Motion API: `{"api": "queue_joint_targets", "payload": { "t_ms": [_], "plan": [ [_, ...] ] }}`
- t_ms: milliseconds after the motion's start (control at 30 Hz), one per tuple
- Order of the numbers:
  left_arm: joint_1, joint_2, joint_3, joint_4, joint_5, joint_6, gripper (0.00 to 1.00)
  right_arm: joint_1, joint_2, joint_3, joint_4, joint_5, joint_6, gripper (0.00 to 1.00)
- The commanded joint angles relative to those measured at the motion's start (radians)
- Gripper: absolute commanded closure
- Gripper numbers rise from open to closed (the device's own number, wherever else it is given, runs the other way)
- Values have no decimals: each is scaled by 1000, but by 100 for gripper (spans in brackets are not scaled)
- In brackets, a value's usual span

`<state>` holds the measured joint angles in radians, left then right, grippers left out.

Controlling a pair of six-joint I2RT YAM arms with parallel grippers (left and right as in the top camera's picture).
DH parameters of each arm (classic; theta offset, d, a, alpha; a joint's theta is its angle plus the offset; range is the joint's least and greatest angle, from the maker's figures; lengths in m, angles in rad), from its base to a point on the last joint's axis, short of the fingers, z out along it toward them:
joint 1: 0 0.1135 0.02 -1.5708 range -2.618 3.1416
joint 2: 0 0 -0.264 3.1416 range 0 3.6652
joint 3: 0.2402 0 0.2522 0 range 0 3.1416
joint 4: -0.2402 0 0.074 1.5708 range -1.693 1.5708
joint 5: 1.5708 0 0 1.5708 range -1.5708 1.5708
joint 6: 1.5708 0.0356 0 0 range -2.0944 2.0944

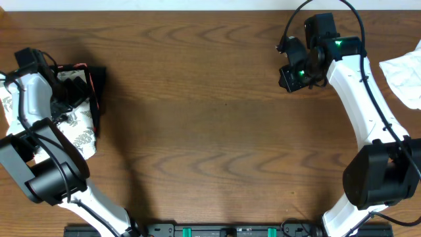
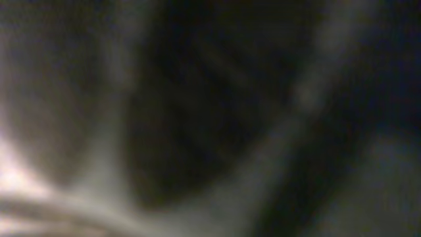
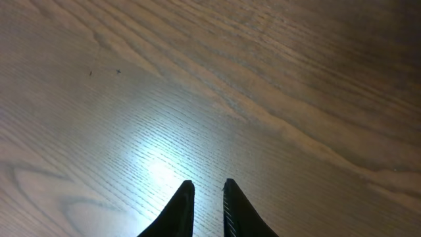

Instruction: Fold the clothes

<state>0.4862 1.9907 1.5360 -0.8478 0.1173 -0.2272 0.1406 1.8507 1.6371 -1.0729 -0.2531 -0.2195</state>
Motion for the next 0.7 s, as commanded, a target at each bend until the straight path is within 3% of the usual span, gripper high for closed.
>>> {"api": "queue_joint_targets", "payload": {
  "t_ms": [0, 167, 367, 667],
  "plan": [
    [-18, 8, -3, 2, 3, 25, 2, -3, -1, 8, 1, 2, -6, 85],
    [-18, -129, 0, -11, -25, 25, 2, -3, -1, 8, 4, 2, -6, 85],
    [-10, -298, 0, -8, -191, 25, 2, -3, -1, 8, 1, 2, -6, 85],
    [69, -253, 0, 58, -220, 25, 2, -3, -1, 8, -5, 2, -6, 85]
  ]
}}
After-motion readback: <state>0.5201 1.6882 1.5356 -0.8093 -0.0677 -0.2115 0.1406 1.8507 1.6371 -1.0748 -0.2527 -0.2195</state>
